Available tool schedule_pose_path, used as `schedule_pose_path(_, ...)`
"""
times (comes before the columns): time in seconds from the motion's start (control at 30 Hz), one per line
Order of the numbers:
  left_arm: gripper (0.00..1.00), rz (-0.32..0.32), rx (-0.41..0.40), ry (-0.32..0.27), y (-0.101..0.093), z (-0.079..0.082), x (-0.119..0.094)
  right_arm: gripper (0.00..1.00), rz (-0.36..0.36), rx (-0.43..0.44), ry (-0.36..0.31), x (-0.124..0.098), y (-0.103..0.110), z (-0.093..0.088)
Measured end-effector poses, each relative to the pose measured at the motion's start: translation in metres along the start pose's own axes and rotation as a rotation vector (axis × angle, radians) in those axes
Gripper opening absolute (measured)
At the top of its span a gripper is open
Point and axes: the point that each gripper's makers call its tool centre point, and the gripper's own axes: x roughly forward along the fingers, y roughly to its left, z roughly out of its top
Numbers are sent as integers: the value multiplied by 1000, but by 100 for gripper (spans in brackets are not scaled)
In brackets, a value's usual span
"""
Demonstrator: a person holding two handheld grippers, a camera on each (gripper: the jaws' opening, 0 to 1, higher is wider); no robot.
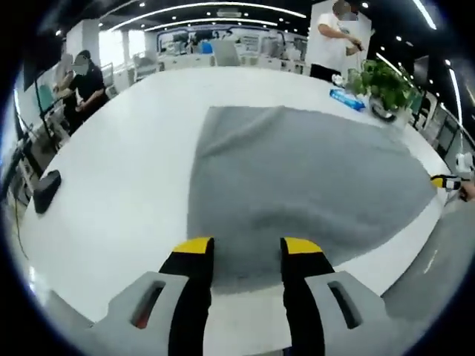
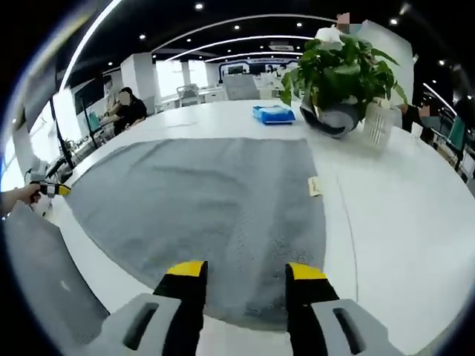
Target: Open the folded towel by lifting each exposed corner and separating the folded layers until the towel lies flat within the target outline without major curled edges
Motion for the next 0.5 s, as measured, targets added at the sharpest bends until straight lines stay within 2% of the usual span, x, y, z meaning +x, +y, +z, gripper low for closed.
schedule_pose_path(0.03,46,-2,12,-41,-5,10,-5,59,1,4,-22,-3,3,7)
schedule_pose_path(0.07,49,-6,31,-99,-12,24,-13,63,3,7,-71,-9,8,21)
schedule_pose_path(0.1,53,-14,51,-149,-18,35,-19,68,3,10,-149,-17,14,40)
schedule_pose_path(0.13,57,-22,65,-195,-25,45,-25,74,16,-11,-201,-23,21,53)
schedule_pose_path(0.17,62,-25,79,-270,-35,60,-34,82,-13,-68,-310,-35,26,77)
schedule_pose_path(0.2,69,-29,94,-306,-41,67,-40,99,-66,-122,-421,-46,27,98)
schedule_pose_path(0.23,73,-36,98,-380,-52,81,-48,99,-54,-160,-505,-58,38,113)
schedule_pose_path(0.27,78,-41,98,-425,-59,88,-54,100,-58,-193,-554,-68,46,123)
schedule_pose_path(0.3,83,-41,101,-484,-68,98,-62,100,-46,-189,-609,-80,59,134)
schedule_pose_path(0.33,87,-35,102,-532,-74,105,-68,100,-28,-204,-653,-88,71,144)
schedule_pose_path(0.4,99,-26,132,-648,-90,121,-82,100,-13,-220,-678,-93,91,152)
schedule_pose_path(0.5,99,-8,109,-731,-104,131,-95,100,-14,-287,-682,-90,109,152)
